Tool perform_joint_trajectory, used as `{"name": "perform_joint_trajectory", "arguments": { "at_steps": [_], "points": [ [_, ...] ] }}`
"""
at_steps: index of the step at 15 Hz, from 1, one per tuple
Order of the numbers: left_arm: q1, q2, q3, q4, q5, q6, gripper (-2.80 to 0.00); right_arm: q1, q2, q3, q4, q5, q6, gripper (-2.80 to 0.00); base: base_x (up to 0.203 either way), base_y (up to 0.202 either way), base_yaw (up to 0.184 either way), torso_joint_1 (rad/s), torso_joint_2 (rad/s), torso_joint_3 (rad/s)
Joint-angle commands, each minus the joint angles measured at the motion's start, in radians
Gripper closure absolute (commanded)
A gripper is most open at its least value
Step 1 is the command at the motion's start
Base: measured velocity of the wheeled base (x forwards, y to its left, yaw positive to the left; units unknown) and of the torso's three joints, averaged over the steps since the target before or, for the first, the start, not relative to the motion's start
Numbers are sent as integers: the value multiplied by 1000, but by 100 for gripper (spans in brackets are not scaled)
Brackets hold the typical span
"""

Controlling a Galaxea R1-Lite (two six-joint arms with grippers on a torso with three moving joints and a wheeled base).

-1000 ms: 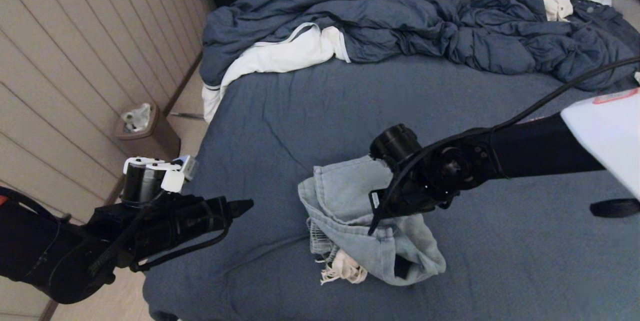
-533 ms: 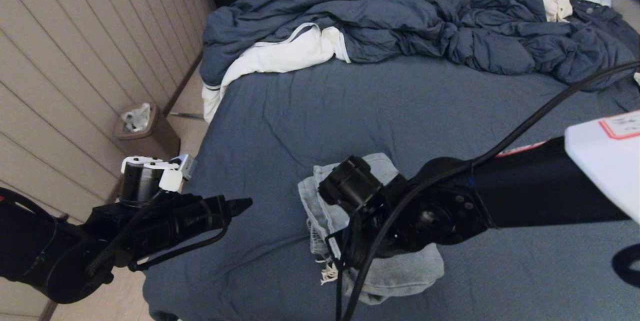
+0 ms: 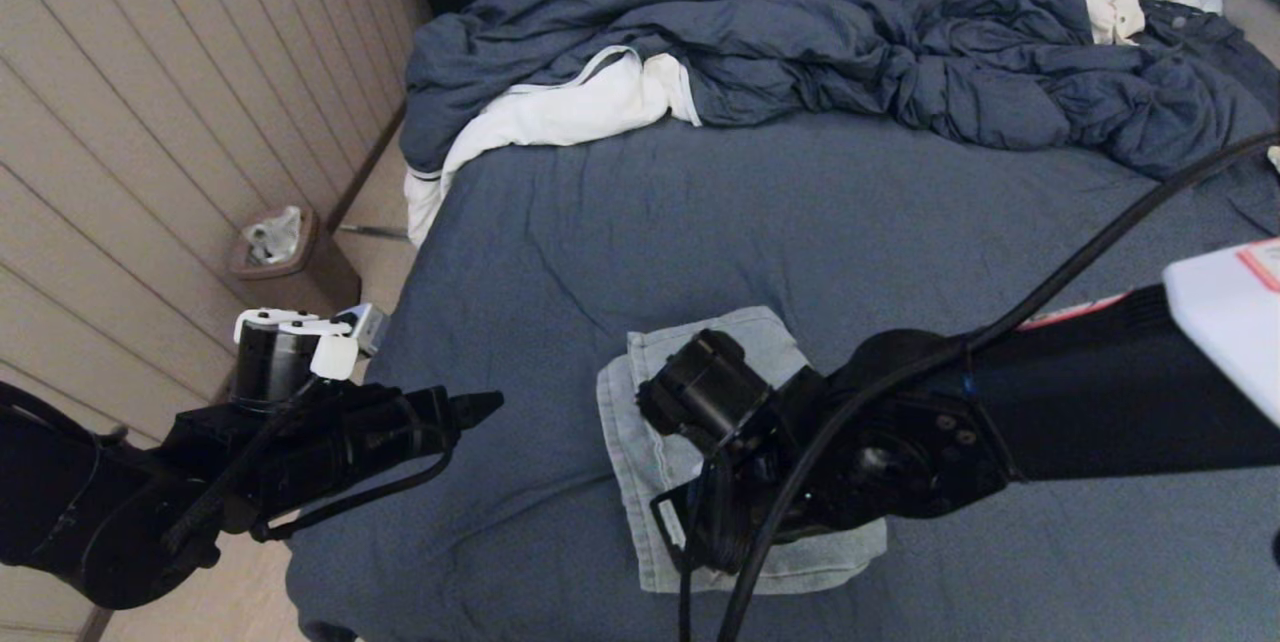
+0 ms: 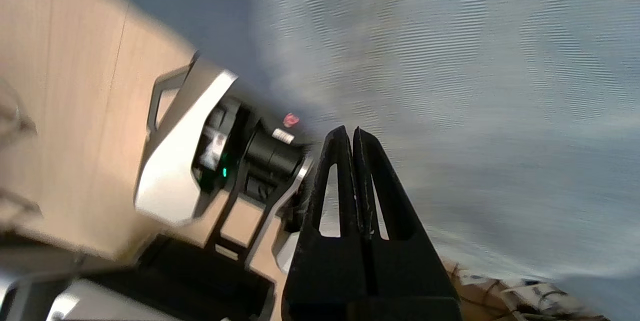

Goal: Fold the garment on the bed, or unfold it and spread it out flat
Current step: Fold the blue shorts, then unford the blue shorts

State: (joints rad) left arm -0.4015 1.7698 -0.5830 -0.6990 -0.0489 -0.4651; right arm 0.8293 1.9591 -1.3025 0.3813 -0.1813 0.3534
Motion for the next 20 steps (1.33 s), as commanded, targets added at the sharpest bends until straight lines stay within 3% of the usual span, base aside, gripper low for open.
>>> {"name": "perform_joint_trajectory", "arguments": {
  "at_steps": [1, 5, 11, 16, 20],
  "points": [
    [0, -4, 3, -5, 0, -1, -280, -102, -90, 33, -1, 0, 1, 0, 0, 0, 0, 0, 0, 0],
    [1, -29, 2, -5, 1, 0, -280, -274, -228, 82, -3, 4, 0, 0, 0, 0, 0, 0, 0, 0],
    [11, -312, -2, 104, 53, 31, -280, -349, -579, 182, 3, 13, -9, 0, 0, 0, 0, 0, 0, 0],
    [14, -881, 32, 490, 93, 63, -280, -402, -1061, 380, 47, -61, -18, 0, 0, 0, 0, 0, 0, 0],
    [16, -1292, 16, 925, 314, 108, -280, -480, -1394, 474, 225, -174, -26, 0, 0, 0, 0, 0, 0, 0]
  ]
}}
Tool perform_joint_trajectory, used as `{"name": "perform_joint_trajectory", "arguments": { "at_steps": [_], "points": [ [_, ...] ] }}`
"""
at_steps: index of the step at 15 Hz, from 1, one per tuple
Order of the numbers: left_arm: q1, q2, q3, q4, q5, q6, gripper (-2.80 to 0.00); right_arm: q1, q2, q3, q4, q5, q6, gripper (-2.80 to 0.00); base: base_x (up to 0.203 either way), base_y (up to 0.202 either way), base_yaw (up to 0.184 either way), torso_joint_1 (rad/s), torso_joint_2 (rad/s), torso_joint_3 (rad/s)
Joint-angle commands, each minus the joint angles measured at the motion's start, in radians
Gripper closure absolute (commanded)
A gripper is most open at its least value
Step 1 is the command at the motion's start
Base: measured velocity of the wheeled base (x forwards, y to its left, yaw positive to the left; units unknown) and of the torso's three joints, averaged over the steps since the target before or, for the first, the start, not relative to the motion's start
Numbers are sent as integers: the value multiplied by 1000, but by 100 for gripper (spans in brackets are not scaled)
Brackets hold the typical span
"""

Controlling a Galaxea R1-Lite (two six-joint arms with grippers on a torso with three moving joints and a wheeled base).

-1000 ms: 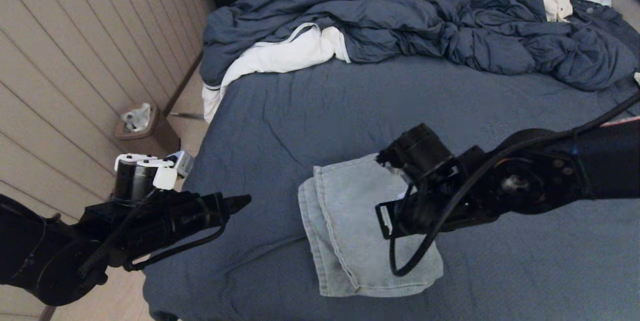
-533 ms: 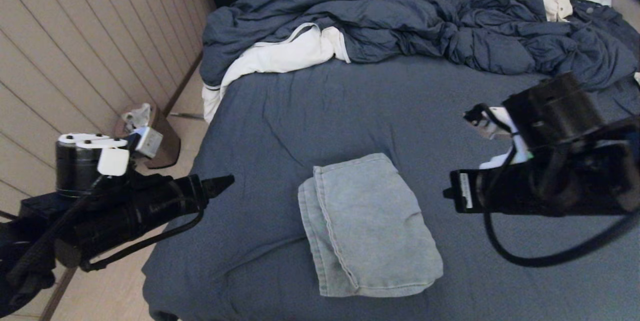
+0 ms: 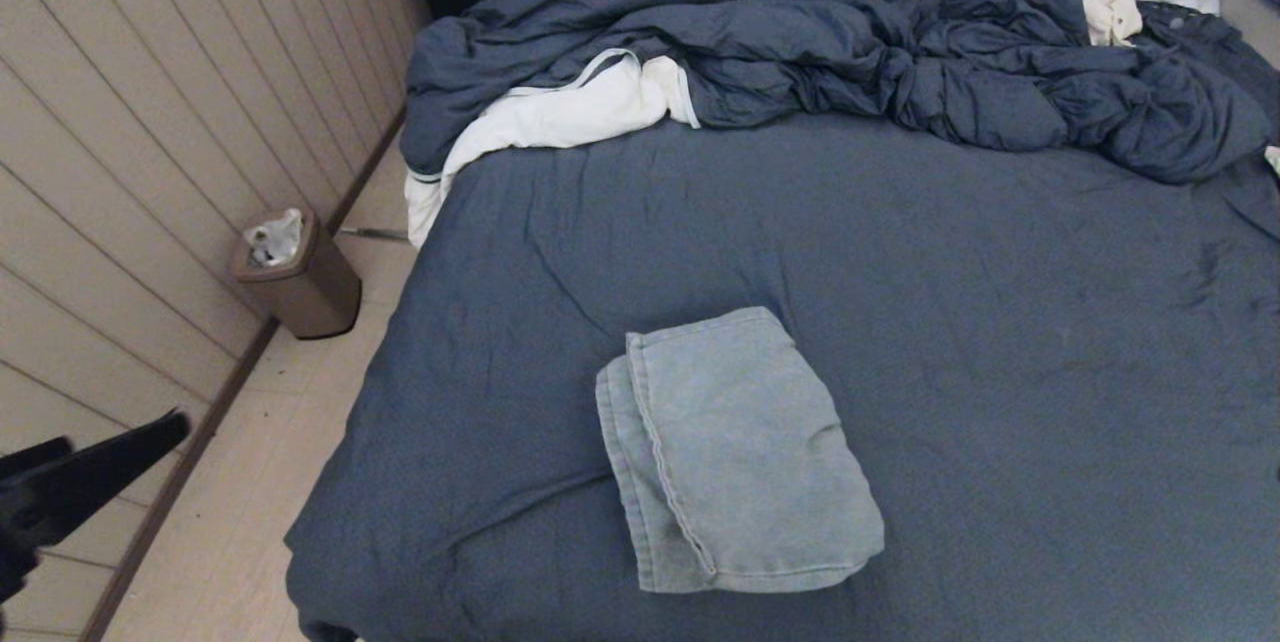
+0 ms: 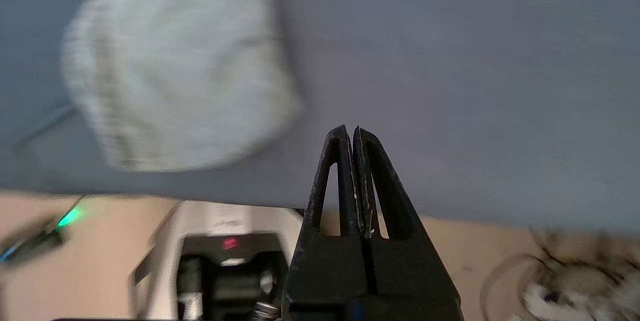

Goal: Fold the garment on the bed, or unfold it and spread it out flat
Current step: Unford the blue shorts

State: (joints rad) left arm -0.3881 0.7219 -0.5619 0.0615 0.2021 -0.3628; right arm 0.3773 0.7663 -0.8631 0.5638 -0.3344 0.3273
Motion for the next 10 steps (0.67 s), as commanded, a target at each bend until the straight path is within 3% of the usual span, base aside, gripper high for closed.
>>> {"name": "perform_joint_trajectory", "arguments": {
  "at_steps": [1, 2, 3, 4, 6, 7, 8, 10],
  "points": [
    [22, -319, -8, 297, 111, 18, -280, -59, -274, 61, 81, -43, -4, 0, 0, 0, 0, 0, 0, 0],
    [74, -362, -8, 399, 137, 27, -280, -109, -331, 83, 118, -56, -16, 0, 0, 0, 0, 0, 0, 0],
    [144, -377, -6, 426, 144, 35, -280, -176, -373, 106, 148, -59, -38, 0, 0, 0, 0, 0, 0, 0],
    [214, -397, 2, 434, 125, 47, -280, -229, -423, 149, 161, -56, -69, 0, 0, 0, 0, 0, 0, 0],
    [263, -441, 77, 430, 58, 62, -280, -292, -491, 248, 148, -41, -131, 0, 0, 0, 0, 0, 0, 0],
    [268, -443, 120, 399, 49, 66, -280, -314, -513, 290, 81, -7, -146, 0, 0, 0, 0, 0, 0, 0],
    [270, -444, 164, 339, 47, 76, -280, -324, -530, 336, -25, 86, -158, 0, 0, 0, 0, 0, 0, 0],
    [270, -444, 258, 207, 40, 145, -280, -334, -541, 458, -202, 225, -194, 0, 0, 0, 0, 0, 0, 0]
  ]
}}
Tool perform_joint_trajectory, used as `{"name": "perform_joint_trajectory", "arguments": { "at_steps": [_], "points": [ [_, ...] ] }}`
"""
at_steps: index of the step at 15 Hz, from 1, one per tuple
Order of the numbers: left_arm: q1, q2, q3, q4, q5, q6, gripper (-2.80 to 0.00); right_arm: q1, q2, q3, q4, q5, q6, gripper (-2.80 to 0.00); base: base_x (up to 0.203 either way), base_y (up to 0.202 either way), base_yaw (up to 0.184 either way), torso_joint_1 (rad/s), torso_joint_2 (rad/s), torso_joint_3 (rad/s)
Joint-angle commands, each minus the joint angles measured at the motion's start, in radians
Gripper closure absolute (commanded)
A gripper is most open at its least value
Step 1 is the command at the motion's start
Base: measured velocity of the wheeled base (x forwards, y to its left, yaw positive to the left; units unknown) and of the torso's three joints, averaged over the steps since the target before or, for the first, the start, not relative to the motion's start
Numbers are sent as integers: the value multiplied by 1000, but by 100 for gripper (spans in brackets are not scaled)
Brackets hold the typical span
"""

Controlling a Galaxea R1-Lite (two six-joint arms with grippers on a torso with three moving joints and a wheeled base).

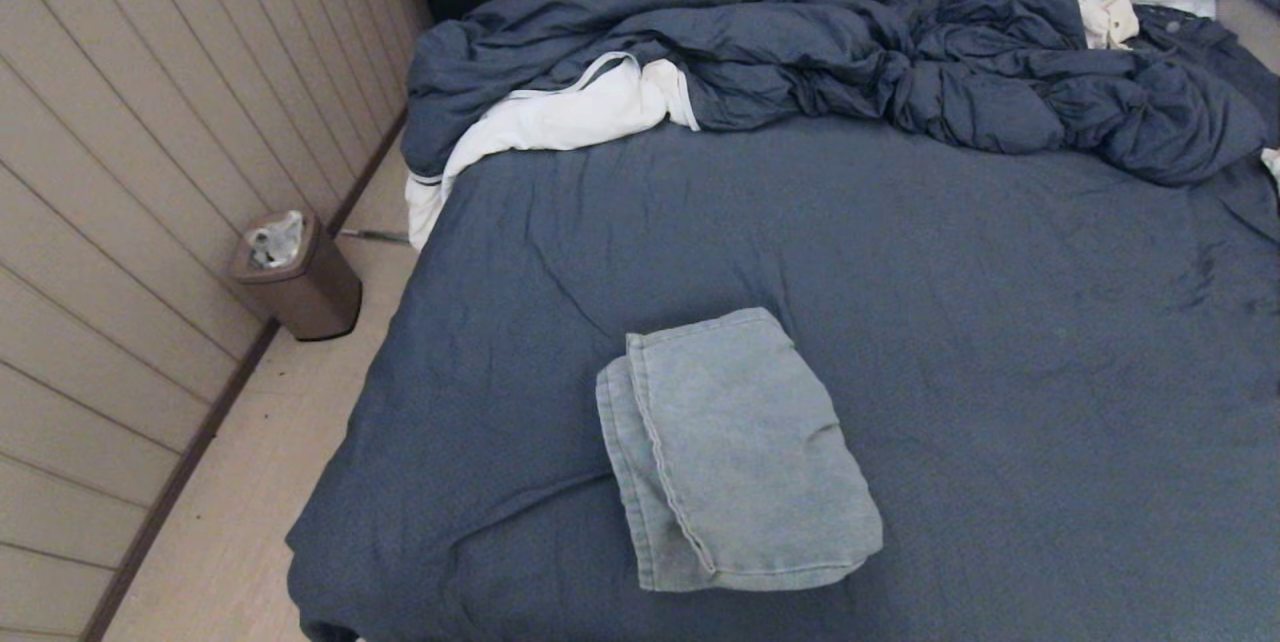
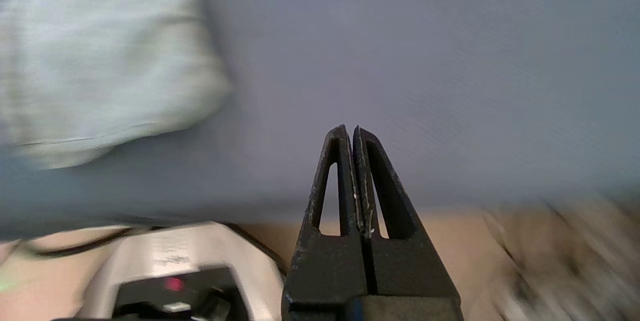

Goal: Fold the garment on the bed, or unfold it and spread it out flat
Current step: Unford the blue shorts

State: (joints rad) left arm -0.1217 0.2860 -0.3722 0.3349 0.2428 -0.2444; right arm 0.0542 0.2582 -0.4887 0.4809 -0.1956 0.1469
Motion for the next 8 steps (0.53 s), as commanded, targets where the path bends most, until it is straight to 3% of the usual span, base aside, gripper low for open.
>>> {"name": "perform_joint_trajectory", "arguments": {
  "at_steps": [1, 2, 4, 6, 8],
  "points": [
    [4, -7, 132, -117, -3, 60, -280, -11, -31, 149, -190, 119, -45, 0, 0, 0, 0, 0, 0, 0],
    [4, -7, 199, -174, -5, 95, -280, -10, -23, 203, -250, 153, -71, 0, 0, 0, 0, 0, 0, 0],
    [3, -7, 329, -373, -13, 148, -280, -10, -7, 287, -353, 293, -98, 0, 0, 0, 0, 0, 0, 0],
    [2, -8, 349, -416, -16, 175, -280, 2, 29, 314, -373, 329, -125, 0, 0, 0, 0, 0, 0, 0],
    [10, -9, 348, -421, 38, 204, -280, 98, 32, 320, -371, 321, -133, 0, 0, 0, 0, 0, 0, 0]
  ]
}}
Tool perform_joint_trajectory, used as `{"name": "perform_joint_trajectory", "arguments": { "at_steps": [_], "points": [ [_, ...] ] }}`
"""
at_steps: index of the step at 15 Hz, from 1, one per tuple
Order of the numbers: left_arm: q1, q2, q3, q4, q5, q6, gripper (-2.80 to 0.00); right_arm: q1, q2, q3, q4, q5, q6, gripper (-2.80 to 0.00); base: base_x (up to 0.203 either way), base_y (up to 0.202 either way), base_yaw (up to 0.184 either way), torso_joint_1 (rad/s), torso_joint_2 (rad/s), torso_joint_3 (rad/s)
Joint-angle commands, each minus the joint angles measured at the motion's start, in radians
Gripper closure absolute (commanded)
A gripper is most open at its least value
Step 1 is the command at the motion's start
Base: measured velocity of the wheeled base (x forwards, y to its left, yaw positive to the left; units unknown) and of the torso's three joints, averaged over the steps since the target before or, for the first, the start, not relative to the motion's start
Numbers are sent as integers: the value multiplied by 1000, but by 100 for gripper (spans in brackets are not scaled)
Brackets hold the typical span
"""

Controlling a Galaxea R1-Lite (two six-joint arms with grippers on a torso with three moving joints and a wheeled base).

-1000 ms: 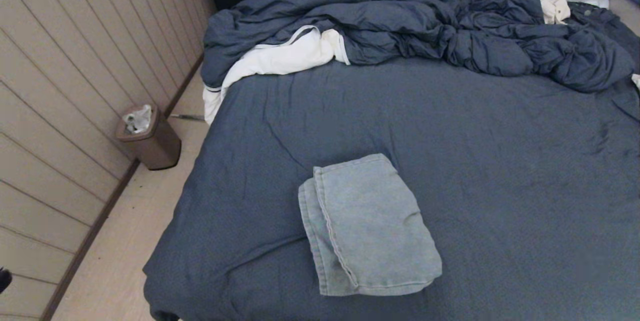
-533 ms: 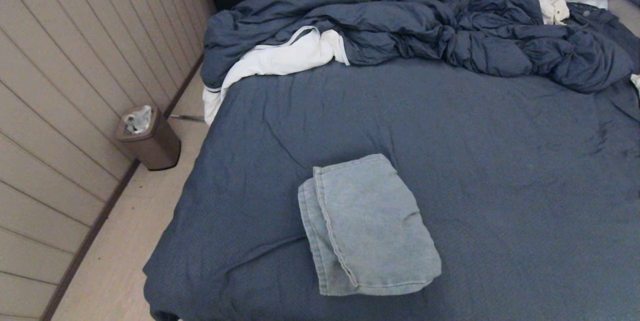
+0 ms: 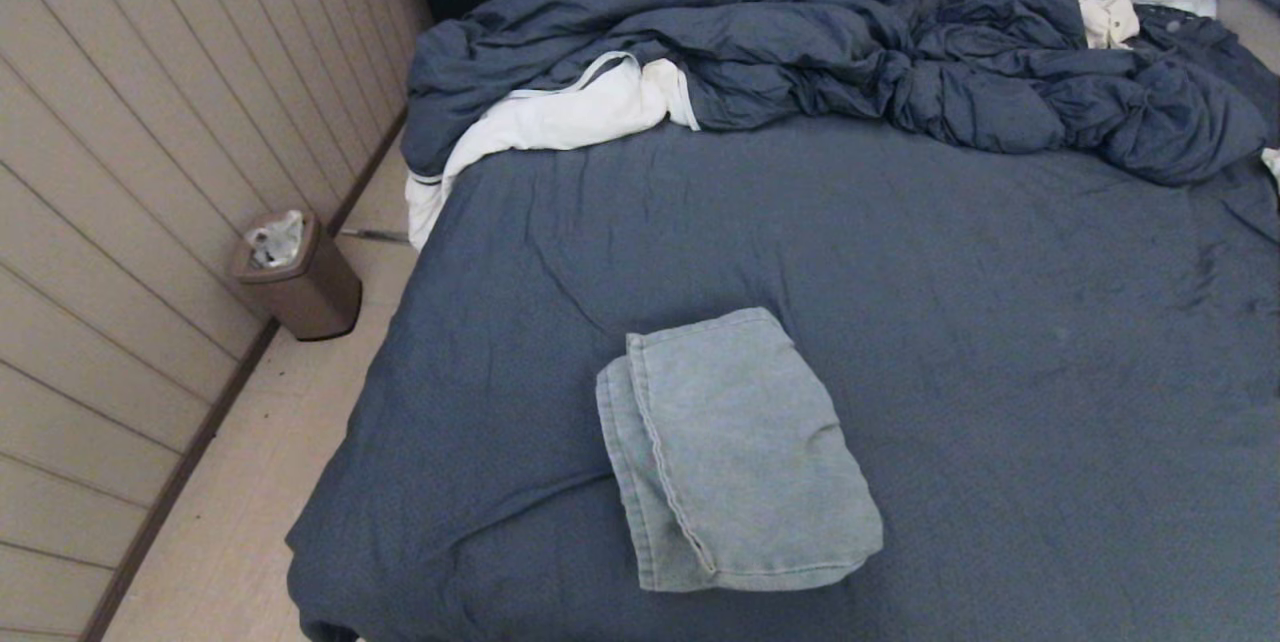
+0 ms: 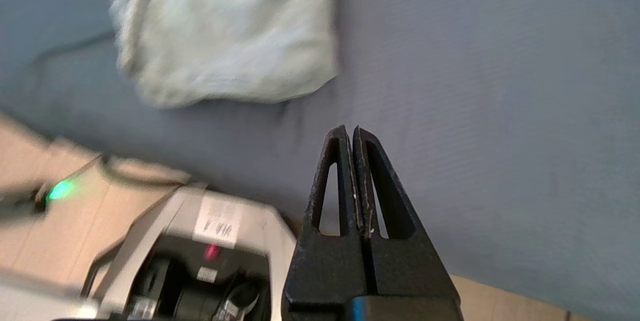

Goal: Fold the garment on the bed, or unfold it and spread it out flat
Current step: Unford the blue shorts

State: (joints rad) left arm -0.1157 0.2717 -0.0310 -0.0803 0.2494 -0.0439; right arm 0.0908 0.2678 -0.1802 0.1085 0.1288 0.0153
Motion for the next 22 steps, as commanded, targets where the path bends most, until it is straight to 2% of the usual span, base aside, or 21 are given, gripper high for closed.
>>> {"name": "perform_joint_trajectory", "arguments": {
  "at_steps": [1, 3, 4, 5, 7, 8, 10, 11, 13, 14, 15, 16, 17, 18, 22],
  "points": [
    [4, 6, 7, -10, 64, -3, -280, 97, 17, 34, 0, -49, 1, 0, 0, 0, 0, 0, 0, 0],
    [4, 4, 16, -49, 80, -7, -280, 107, 14, 111, -87, -194, 3, 0, 0, 0, 0, 0, 0, 0],
    [5, 4, 16, -60, 107, 18, -280, 108, 13, 146, -172, -265, 0, 0, 0, 0, 0, 0, 0, 0],
    [14, 4, 11, -44, 140, 75, -280, 108, 12, 160, -216, -328, -3, 0, 0, 0, 0, 0, 0, 0],
    [101, -46, 2, -9, 156, 117, -280, 71, 11, 151, -173, -375, -3, 0, 0, 0, 0, 0, 0, 0],
    [128, -73, -2, 2, 159, 131, -280, 27, 11, 139, -133, -388, -4, 0, 0, 0, 0, 0, 0, 0],
    [133, -85, -2, 6, 158, 118, -280, -97, -10, 126, -91, -387, -10, 0, 0, 0, 0, 0, 0, 0],
    [131, -115, -5, 15, 130, 116, -280, -124, -28, 125, -86, -385, -9, 0, 0, 0, 0, 0, 0, 0],
    [128, -228, -18, 74, -11, 115, -280, -106, -142, 121, -71, -340, -18, 0, 0, 0, 0, 0, 0, 0],
    [126, -265, -23, 116, -142, 115, -280, -99, -216, 119, -56, -277, -31, 0, 0, 0, 0, 0, 0, 0],
    [124, -272, -18, 127, -222, 112, -280, -92, -258, 122, -41, -205, -49, 0, 0, 0, 0, 0, 0, 0],
    [124, -271, 13, 99, -249, 112, -280, -86, -267, 142, -32, -131, -92, 0, 0, 0, 0, 0, 0, 0],
    [122, -269, 31, 78, -290, 109, -280, -82, -265, 151, -32, -98, -126, 0, 0, 0, 0, 0, 0, 0],
    [119, -269, 31, 79, -290, 95, -280, -82, -265, 153, -33, -98, -119, 0, 0, 0, 0, 0, 0, 0],
    [116, -269, 31, 76, -245, -27, -280, -80, -265, 157, -46, -107, -83, 0, 0, 0, 0, 0, 0, 0]
  ]
}}
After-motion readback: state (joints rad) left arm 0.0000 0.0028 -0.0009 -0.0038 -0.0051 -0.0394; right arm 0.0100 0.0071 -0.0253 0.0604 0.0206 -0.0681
